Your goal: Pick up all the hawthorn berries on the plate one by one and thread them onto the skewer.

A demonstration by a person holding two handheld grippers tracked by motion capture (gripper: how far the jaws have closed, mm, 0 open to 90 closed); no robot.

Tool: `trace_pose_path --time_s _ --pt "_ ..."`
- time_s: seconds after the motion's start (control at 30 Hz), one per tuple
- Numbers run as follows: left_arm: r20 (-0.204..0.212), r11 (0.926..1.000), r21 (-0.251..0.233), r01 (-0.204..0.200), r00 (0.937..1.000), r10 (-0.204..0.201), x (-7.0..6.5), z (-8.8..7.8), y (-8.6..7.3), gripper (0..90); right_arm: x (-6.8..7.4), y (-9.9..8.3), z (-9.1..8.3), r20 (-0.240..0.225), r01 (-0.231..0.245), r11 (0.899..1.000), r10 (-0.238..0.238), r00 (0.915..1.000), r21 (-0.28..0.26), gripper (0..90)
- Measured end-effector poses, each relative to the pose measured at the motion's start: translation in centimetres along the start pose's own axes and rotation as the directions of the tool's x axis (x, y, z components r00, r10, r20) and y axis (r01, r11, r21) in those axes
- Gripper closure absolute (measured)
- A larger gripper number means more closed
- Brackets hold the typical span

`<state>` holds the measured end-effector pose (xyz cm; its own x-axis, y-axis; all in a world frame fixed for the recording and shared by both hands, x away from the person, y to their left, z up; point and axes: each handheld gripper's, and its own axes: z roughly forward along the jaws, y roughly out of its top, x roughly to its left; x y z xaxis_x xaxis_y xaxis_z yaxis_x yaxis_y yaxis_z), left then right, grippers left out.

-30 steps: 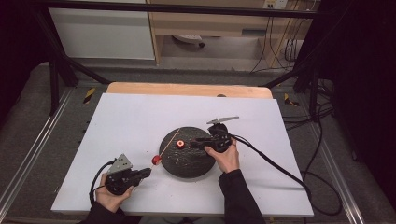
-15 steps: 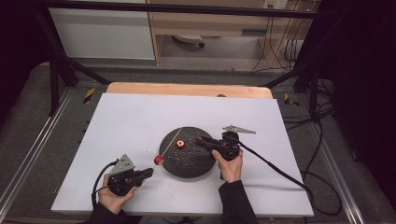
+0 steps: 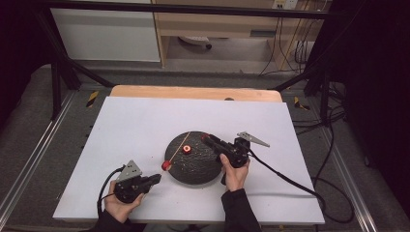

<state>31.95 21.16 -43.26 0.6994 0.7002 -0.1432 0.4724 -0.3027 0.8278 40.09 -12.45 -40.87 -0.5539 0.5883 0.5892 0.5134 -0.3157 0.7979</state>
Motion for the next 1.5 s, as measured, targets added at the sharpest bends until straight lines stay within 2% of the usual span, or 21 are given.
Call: trace_pose_path --time_s 0.13,0.47,0.5,0.8,1.23,1.5 --pt "0.002 1.0000 -0.001 0.001 1.0000 -0.001 -0.1 0.1 0.0 89.0 0.0 0.0 0.0 -0.001 -0.001 1.000 0.001 1.0000 -0.023 63.4" --pt "0.008 0.9999 -0.007 -0.009 0.9999 0.009 -0.8 0.5 0.2 89.0 0.0 0.4 0.2 -0.018 -0.043 0.995 0.042 0.9990 -0.090 63.4" --pt "0.009 0.9999 -0.008 -0.008 0.9999 0.008 -0.8 0.6 0.2 89.0 0.0 0.4 0.2 -0.021 -0.057 0.992 0.055 0.9983 -0.108 63.4" --pt "0.009 0.9999 -0.010 -0.006 0.9999 0.006 -1.3 0.8 0.3 89.0 0.0 0.7 0.3 -0.026 -0.068 0.980 0.064 0.9976 -0.186 63.4" --pt "0.014 0.9999 -0.016 0.003 0.9999 -0.003 -2.1 1.2 0.5 89.0 -0.3 0.4 0.8 -0.041 -0.077 0.973 0.070 0.9967 -0.219 63.4" --pt "0.030 0.9997 -0.016 0.017 0.9994 -0.016 -2.6 1.7 0.8 88.9 -0.2 0.5 0.7 -0.051 -0.087 0.966 0.077 0.9957 -0.244 63.4"
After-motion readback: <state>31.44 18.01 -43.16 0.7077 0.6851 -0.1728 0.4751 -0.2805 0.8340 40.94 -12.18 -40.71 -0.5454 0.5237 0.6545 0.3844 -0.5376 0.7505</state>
